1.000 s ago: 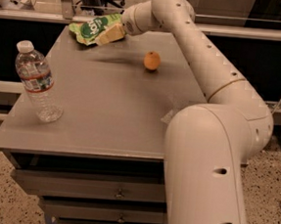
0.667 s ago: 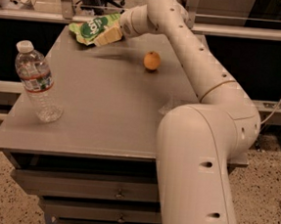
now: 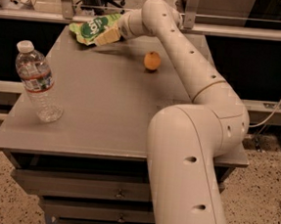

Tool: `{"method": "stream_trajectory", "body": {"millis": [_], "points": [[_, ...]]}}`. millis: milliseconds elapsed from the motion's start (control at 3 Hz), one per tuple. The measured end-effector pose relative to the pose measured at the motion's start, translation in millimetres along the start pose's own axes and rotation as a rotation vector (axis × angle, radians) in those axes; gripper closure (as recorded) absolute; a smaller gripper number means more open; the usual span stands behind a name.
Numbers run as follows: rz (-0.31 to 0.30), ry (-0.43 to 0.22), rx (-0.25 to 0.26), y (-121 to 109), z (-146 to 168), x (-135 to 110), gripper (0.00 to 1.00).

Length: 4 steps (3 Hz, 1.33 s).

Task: Move green rice chip bag near water bottle

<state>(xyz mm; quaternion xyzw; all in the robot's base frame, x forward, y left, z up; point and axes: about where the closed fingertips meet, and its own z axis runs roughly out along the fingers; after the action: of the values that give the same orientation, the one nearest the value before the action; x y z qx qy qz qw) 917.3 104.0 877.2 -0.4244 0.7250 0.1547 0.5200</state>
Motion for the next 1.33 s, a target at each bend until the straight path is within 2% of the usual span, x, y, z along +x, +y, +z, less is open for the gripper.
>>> {"method": "stream_trajectory", "body": {"millis": [333, 667, 1000, 1333], "points": [[-0.022, 0.017, 0.062, -9.5, 10.7, 1.2, 0.24], [-0.041, 0.025, 0.087, -13.2, 14.1, 2.5, 0.46], [-0.06, 0.017, 0.102, -14.8, 4.9, -2.2, 0.7], [-0.088, -0.013, 0.099, -6.5, -20.4, -20.5, 0.93]]}}
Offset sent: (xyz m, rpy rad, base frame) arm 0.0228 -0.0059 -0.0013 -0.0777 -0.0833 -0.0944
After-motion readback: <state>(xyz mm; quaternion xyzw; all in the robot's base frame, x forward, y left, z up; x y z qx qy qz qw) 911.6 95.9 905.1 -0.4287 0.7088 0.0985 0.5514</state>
